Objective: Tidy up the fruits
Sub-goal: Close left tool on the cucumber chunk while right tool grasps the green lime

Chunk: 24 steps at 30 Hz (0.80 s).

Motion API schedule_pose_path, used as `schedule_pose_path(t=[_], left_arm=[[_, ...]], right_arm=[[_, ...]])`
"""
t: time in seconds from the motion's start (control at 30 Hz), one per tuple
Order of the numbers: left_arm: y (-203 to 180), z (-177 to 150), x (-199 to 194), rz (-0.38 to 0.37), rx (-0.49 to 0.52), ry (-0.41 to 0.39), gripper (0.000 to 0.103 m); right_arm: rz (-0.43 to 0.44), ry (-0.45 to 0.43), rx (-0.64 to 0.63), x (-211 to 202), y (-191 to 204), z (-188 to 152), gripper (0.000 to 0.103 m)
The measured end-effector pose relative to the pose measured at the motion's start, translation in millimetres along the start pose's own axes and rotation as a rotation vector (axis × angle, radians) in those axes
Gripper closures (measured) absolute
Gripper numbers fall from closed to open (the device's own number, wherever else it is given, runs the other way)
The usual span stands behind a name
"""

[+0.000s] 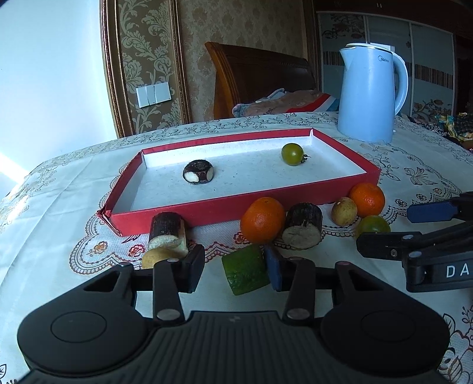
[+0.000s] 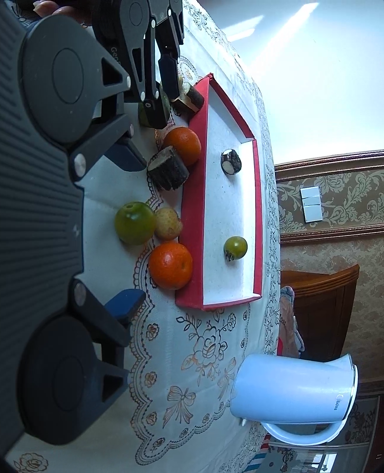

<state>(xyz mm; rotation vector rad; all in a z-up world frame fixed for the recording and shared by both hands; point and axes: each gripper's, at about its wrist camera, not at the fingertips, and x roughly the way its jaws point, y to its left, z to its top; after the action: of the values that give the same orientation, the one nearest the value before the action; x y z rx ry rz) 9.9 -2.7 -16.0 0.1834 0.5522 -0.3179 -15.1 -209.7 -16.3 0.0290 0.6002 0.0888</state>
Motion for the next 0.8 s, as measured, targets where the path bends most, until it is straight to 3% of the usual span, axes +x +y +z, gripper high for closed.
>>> schedule_pose_path(t=[0.23,0.8], left_arm=[[-1,-1,7,-0.005,-0.003,0.048,0.06],[-2,-1,8,0.0,-0.007,0.049,0.06]], right_arm=[[0.005,0.024,-0.016,6,3,-1,0.028],[0.015,0.061,-0.057,18,11,0,0.057]])
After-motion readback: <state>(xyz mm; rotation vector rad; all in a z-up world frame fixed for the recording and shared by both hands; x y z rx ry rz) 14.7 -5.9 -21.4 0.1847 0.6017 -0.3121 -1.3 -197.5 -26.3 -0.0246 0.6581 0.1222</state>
